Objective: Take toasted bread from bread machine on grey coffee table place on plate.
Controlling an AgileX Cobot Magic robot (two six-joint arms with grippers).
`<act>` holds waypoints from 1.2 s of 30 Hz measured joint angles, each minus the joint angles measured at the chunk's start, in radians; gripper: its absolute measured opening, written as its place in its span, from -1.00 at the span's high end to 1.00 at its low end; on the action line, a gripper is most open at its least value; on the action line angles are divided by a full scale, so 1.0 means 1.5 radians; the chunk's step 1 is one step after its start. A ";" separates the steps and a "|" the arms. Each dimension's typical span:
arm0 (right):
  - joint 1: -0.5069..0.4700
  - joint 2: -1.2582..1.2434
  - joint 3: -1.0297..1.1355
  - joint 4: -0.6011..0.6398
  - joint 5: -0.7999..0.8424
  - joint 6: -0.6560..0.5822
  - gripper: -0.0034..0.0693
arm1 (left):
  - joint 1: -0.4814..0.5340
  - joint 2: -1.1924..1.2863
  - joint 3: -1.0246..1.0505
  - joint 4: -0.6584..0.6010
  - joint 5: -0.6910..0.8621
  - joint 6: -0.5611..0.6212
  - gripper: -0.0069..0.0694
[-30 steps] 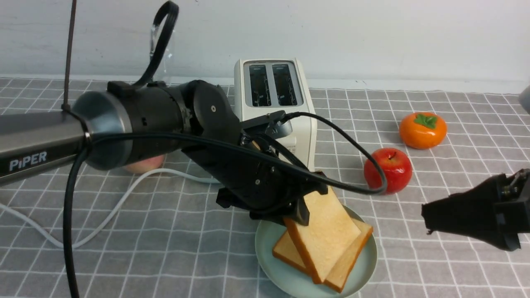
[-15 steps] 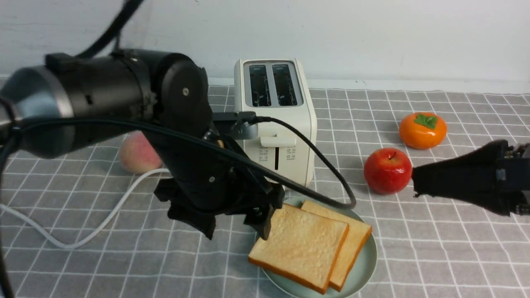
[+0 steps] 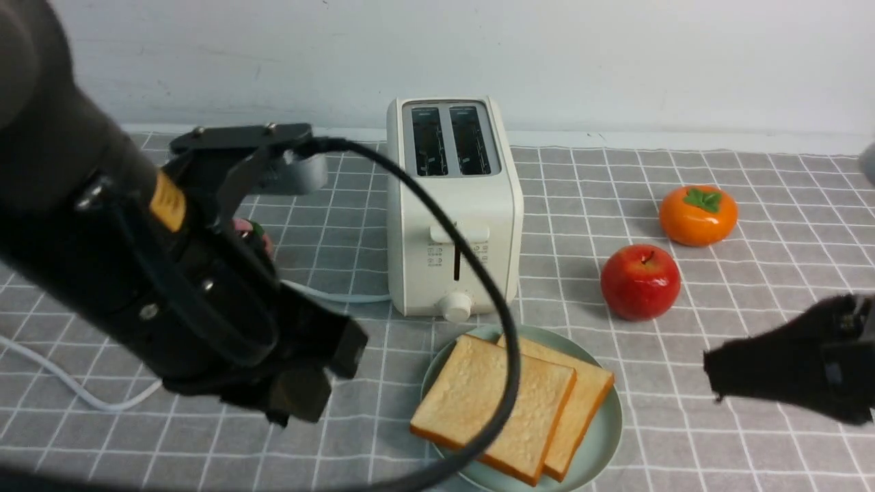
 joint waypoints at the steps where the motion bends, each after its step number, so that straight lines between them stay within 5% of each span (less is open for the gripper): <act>1: 0.000 -0.005 0.001 -0.010 0.014 0.006 0.32 | 0.000 -0.018 0.022 -0.001 0.005 -0.006 0.58; 5: 0.000 -0.060 0.013 -0.035 0.024 0.021 0.38 | 0.000 -0.117 0.123 -0.003 0.005 -0.048 0.86; 13: 0.000 -0.269 0.156 -0.036 -0.080 0.017 0.95 | 0.000 -0.386 0.309 -0.044 -0.029 -0.178 0.86; 23: 0.000 -0.537 0.308 -0.009 -0.275 -0.016 0.96 | 0.000 -0.646 0.339 -0.107 -0.067 -0.228 0.86; 28: 0.000 -0.596 0.359 0.001 -0.386 -0.022 0.95 | -0.001 -0.679 0.339 0.018 -0.096 -0.191 0.86; 36: 0.000 -0.600 0.414 0.002 -0.399 -0.022 0.94 | -0.001 -0.679 0.339 0.207 -0.103 -0.165 0.86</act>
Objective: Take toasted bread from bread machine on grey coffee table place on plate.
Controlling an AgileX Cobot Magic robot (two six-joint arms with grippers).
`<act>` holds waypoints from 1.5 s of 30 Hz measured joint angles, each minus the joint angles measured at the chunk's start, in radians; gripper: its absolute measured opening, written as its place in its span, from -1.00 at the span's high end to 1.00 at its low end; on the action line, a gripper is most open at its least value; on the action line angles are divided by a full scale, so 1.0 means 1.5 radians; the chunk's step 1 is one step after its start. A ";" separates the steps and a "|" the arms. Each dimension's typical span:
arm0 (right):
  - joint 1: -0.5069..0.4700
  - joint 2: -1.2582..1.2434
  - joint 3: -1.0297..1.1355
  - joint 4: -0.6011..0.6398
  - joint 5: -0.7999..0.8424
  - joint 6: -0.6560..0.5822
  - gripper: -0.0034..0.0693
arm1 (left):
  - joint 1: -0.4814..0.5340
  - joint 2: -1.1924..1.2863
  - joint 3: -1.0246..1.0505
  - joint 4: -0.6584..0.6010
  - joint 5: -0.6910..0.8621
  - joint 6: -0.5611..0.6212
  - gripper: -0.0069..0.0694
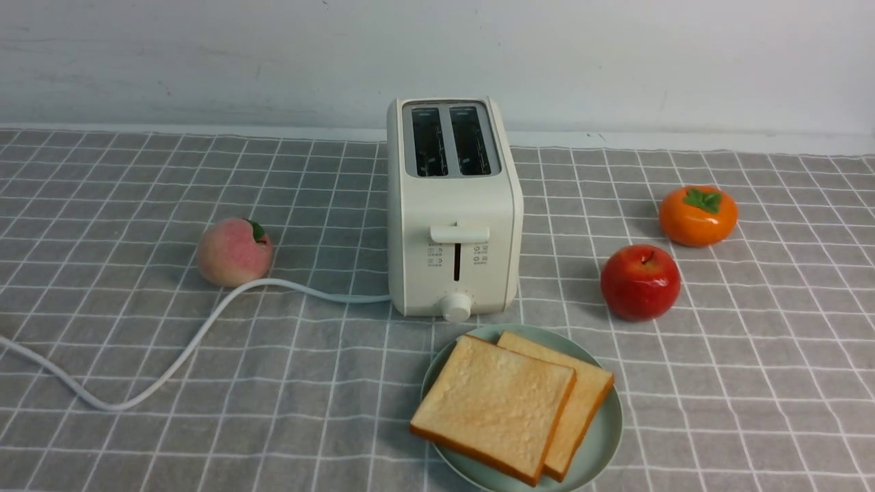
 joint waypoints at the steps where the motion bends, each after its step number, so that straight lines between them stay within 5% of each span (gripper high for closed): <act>1: 0.000 0.000 0.003 0.000 0.000 0.000 0.94 | 0.000 0.000 0.000 0.013 0.000 0.001 0.86; 19: 0.000 0.000 0.011 0.001 0.001 0.000 0.91 | 0.020 -0.006 0.010 0.009 -0.013 0.001 0.86; 25: 0.000 0.000 0.011 0.001 0.001 0.000 0.90 | 0.113 -0.067 0.088 0.043 -0.256 0.018 0.86; 28: 0.000 0.000 0.011 0.001 0.001 0.000 0.88 | 0.234 -0.122 0.183 -0.010 -0.439 0.047 0.85; 32: 0.000 0.000 0.011 0.001 0.001 0.000 0.87 | 0.250 -0.133 0.299 -0.073 -0.511 0.106 0.85; 38: 0.000 0.000 0.011 0.001 0.001 0.000 0.87 | 0.284 -0.133 0.456 -0.087 -0.464 0.164 0.85; 45: 0.000 0.000 0.011 0.001 0.010 0.000 0.85 | 0.316 -0.133 0.461 -0.034 -0.408 0.209 0.83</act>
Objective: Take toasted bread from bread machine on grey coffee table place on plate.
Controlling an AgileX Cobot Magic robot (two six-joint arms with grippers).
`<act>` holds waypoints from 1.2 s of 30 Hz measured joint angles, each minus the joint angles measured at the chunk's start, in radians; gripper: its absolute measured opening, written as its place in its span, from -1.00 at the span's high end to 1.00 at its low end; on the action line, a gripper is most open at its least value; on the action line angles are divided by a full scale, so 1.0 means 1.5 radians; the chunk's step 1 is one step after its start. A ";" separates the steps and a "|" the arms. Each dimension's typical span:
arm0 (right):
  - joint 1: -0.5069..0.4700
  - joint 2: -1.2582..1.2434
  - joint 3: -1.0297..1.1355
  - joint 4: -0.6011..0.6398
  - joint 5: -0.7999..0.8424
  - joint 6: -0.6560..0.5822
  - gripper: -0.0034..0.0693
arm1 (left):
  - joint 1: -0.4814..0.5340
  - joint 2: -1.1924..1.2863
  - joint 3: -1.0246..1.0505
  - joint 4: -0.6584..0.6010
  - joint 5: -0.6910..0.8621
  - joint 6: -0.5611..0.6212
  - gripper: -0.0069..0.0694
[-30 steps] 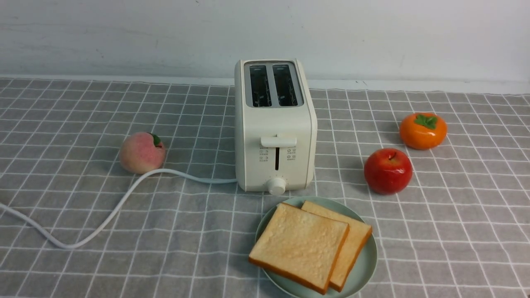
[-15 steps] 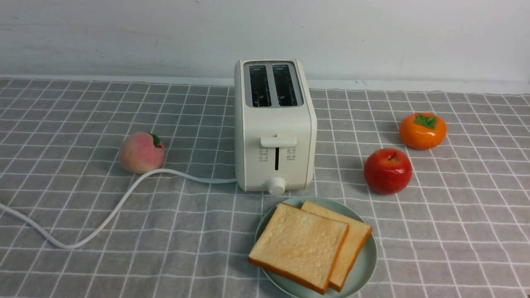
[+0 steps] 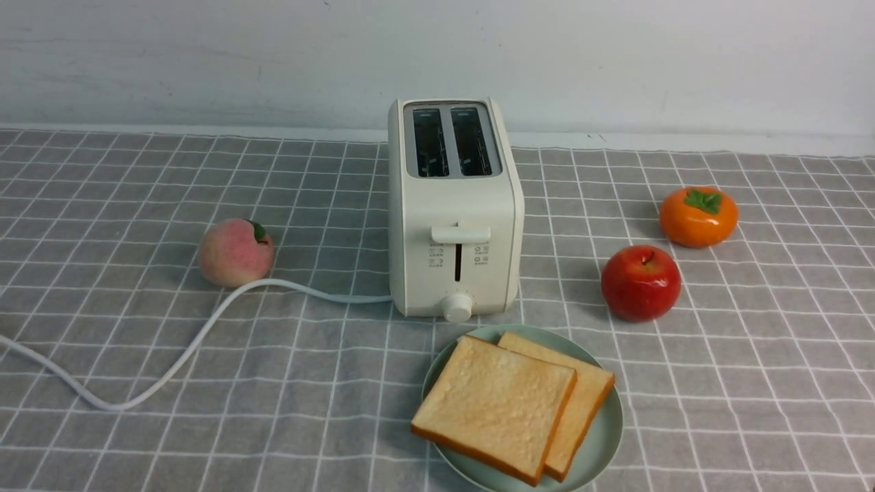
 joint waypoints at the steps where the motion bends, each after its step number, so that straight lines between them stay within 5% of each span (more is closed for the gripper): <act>1: 0.000 0.000 0.000 0.000 0.000 0.000 0.85 | 0.006 0.000 0.000 0.001 0.000 0.000 0.83; 33: 0.000 -0.011 0.000 0.000 0.015 -0.001 0.71 | 0.033 0.000 0.000 -0.003 0.000 0.002 0.77; 36: -0.002 -0.022 0.000 -0.047 0.011 -0.036 0.70 | 0.033 0.000 0.000 -0.003 0.000 0.002 0.77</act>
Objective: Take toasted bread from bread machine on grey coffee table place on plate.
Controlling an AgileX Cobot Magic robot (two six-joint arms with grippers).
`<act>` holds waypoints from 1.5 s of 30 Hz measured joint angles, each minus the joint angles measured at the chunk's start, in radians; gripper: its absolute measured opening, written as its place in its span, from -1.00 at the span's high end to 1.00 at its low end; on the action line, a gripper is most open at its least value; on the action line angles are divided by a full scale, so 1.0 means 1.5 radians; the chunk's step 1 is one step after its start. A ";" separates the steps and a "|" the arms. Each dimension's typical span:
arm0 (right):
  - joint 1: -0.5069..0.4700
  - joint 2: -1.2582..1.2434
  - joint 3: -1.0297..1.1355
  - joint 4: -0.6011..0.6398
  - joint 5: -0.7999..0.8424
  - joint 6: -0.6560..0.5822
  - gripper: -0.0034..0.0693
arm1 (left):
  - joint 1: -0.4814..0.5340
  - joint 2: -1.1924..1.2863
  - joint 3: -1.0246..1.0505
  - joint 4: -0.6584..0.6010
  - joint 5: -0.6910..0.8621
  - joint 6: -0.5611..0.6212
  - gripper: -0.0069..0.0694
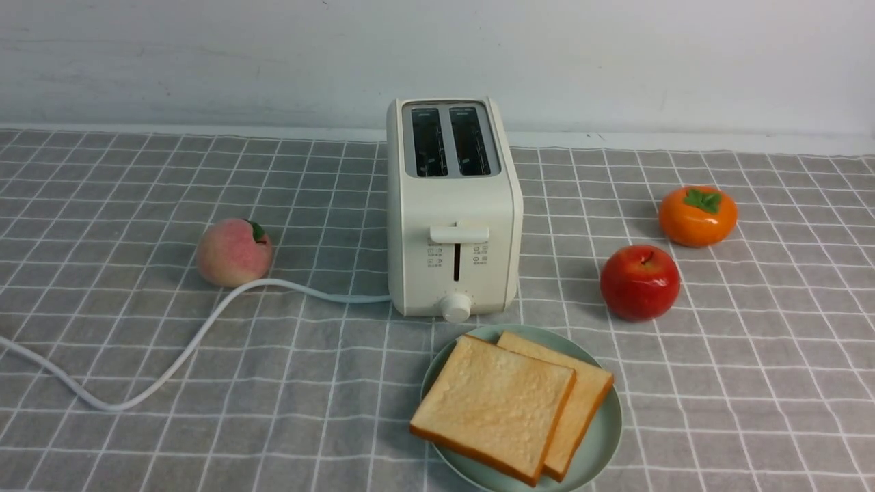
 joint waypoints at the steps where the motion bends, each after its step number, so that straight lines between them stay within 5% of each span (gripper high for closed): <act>1: -0.002 -0.004 0.000 -0.027 0.001 -0.014 0.70 | 0.000 0.000 0.000 0.000 0.000 0.000 0.77; 7: -0.064 -0.029 0.041 -0.221 0.001 0.037 0.68 | 0.000 0.000 0.000 0.000 0.000 0.000 0.77; 14: -0.088 -0.039 0.168 -0.406 -0.058 0.316 0.65 | 0.000 0.000 0.000 0.000 0.000 0.000 0.75; 19: -0.090 -0.039 0.171 -0.497 -0.071 0.412 0.64 | 0.000 0.000 0.000 -0.001 0.000 0.001 0.73; 45: -0.090 -0.039 0.171 -0.521 -0.072 0.435 0.57 | 0.000 0.000 0.000 -0.001 0.000 0.001 0.67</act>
